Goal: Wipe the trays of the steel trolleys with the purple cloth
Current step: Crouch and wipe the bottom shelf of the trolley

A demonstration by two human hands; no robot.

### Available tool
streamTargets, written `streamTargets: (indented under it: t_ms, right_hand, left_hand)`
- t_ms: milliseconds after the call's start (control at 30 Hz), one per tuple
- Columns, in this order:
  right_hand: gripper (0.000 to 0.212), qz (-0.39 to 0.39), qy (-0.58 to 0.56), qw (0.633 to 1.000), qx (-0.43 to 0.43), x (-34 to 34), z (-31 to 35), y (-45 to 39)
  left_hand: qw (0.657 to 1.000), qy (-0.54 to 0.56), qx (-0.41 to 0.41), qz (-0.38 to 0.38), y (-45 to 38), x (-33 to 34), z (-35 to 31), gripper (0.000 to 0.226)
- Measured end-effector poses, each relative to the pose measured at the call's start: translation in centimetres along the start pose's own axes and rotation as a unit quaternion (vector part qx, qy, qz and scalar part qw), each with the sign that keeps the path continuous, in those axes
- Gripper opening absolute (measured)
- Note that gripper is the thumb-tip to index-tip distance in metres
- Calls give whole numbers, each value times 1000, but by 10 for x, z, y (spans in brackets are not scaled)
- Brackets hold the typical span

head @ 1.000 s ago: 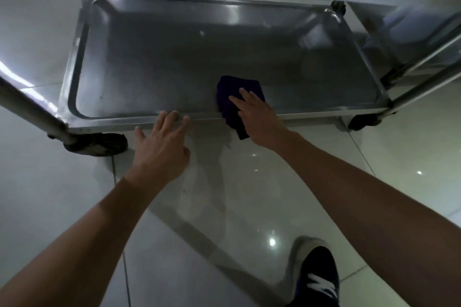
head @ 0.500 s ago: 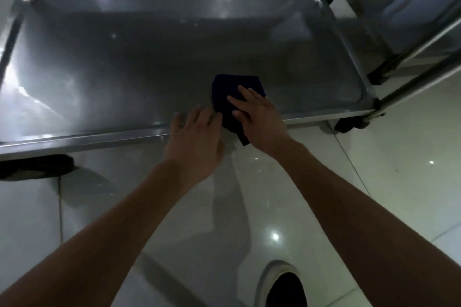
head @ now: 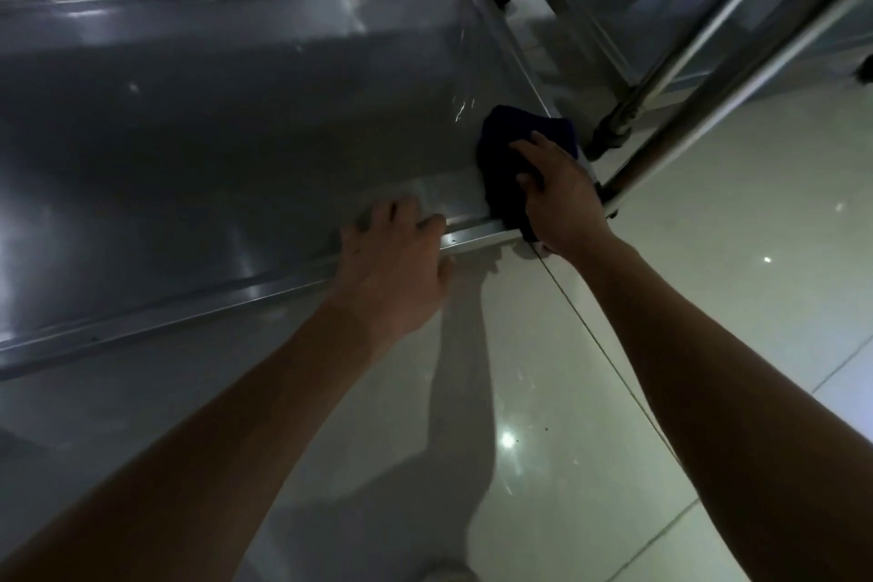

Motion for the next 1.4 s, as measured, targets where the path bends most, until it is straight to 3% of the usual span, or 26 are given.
streamTargets:
  t_ms: [133, 300, 633, 833, 1100, 1400]
  right_hand:
    - [47, -10, 62, 998, -12, 8, 6, -11]
    - [49, 45, 79, 995, -43, 32, 38, -17]
    - [53, 165, 81, 960, -209, 156, 233, 18]
    - [55, 218, 67, 929, -291, 197, 317, 47]
    - [52, 183, 48, 936, -298, 190, 291, 40]
    - [51, 105, 56, 976, -182, 113, 151, -25]
  left_hand:
    - [999, 26, 23, -13, 4, -3, 11, 44]
    - [997, 33, -13, -65, 25, -18, 64, 44]
    - [979, -6, -189, -78, 111, -59, 222, 30]
    - [985, 12, -174, -13, 142, -58, 250, 40]
    - [984, 1, -176, -38, 122, -54, 230, 37]
    - [996, 11, -82, -44, 37, -28, 144, 32]
Point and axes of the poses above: each hand's wrist, its own y-axis away from the middle knuckle, its own x-axis out of the palm, z = x × y, the point moved 4 cm from there along -y, towards the middle knuckle, and after that the axes turned 5 degrees about -z, right-handed, at the moved point
